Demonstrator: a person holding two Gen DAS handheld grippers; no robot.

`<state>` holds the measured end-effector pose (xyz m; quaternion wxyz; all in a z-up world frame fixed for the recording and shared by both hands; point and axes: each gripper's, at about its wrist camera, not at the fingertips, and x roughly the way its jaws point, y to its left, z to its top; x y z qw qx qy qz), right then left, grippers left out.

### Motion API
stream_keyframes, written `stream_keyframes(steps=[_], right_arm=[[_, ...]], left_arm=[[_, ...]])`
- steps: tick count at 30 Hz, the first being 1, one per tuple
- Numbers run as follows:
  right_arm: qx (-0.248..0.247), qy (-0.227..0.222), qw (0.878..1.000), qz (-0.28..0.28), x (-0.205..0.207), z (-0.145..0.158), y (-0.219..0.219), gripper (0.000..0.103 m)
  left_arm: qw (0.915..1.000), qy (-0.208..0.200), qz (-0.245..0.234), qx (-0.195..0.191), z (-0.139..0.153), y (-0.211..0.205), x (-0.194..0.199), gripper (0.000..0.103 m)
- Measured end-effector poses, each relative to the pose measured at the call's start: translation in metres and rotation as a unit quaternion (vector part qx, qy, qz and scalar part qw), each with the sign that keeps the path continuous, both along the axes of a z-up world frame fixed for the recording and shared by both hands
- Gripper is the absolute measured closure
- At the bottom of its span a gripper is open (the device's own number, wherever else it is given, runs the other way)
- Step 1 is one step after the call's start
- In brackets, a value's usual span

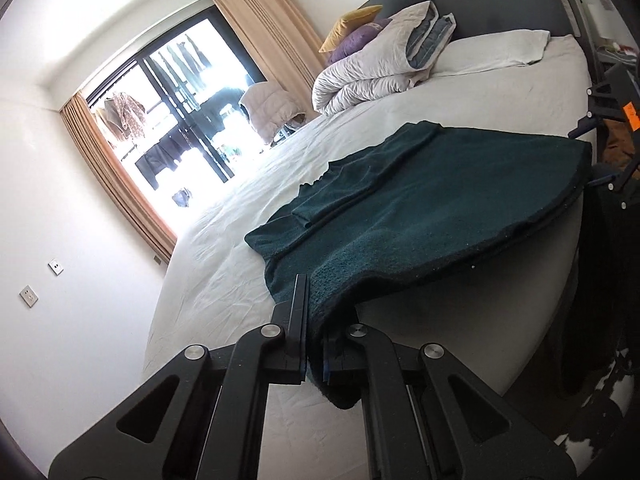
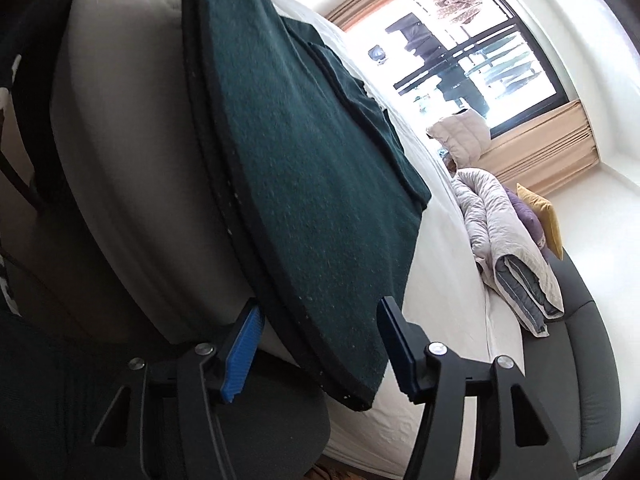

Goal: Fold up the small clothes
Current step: 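Lift the held end and fold it over toward the other end with the left gripper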

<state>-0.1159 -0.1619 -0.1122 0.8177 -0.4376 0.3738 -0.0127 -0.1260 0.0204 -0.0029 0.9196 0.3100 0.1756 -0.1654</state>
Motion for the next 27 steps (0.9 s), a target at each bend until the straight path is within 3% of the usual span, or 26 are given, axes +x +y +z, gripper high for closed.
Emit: stream_keyframes(steps=[2,6,12,17,24,27], right_arm=[[-0.002,0.002,1.000,-0.020,0.005,0.002,-0.007,0.057],[0.027,0.010,0.998,-0.055,0.014,0.013,-0.022,0.100],[0.109,-0.039,0.990,-0.082,0.024,0.062,-0.044,0.099],[0.122,-0.076,0.986,-0.085,0.055,0.095,-0.054,0.099],[0.151,-0.090,0.981,-0.080,0.141,0.132,-0.065,0.099],[0.156,-0.074,0.981,-0.084,0.193,0.136,-0.073,0.099]], left_arm=[[1.0000,0.001,-0.001,0.002,0.001,0.000,0.002,0.099],[0.9999,0.014,-0.003,0.010,-0.011,0.001,0.000,0.099],[0.9990,0.042,0.006,-0.013,-0.015,0.009,0.006,0.100],[0.9953,0.057,0.033,-0.070,0.007,0.023,0.033,0.100],[0.9894,0.062,0.064,-0.115,0.035,0.028,0.100,0.100],[0.9895,0.066,0.074,-0.105,0.041,0.024,0.142,0.100]])
